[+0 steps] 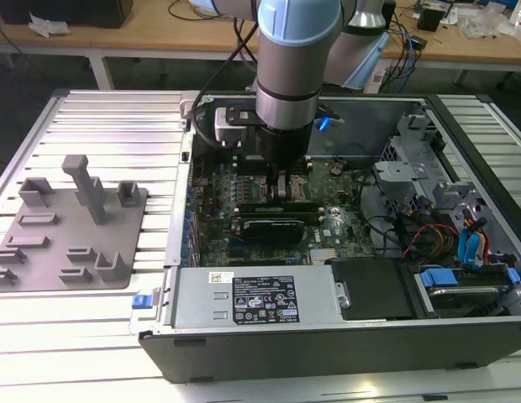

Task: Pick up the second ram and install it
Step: 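Insert the second ram into the second slot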

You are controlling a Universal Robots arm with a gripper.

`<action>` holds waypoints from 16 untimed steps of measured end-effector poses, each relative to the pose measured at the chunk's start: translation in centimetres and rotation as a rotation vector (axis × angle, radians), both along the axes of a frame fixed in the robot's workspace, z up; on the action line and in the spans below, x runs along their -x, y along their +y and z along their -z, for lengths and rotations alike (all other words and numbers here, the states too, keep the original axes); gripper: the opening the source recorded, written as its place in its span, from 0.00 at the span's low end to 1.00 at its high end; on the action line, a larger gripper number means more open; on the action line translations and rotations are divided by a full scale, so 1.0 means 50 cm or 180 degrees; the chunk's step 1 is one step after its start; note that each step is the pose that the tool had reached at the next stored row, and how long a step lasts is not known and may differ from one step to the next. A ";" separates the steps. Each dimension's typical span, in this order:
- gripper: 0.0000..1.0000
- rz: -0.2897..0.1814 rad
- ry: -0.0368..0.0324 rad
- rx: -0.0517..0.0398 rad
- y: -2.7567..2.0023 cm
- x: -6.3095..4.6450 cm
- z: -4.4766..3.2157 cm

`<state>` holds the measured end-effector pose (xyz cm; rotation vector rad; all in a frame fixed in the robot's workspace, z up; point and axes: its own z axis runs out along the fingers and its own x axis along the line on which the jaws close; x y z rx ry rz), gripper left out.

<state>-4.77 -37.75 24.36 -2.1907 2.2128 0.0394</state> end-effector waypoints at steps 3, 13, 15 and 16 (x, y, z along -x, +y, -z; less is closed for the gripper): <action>0.17 0.0000 0.0000 -0.0001 0.0001 0.000 -0.026; 0.17 0.0000 0.0000 0.0000 0.0001 -0.036 -0.026; 0.17 0.0000 0.0000 0.0000 0.0001 -0.036 -0.026; 0.17 0.0000 0.0000 0.0000 0.0001 -0.036 -0.026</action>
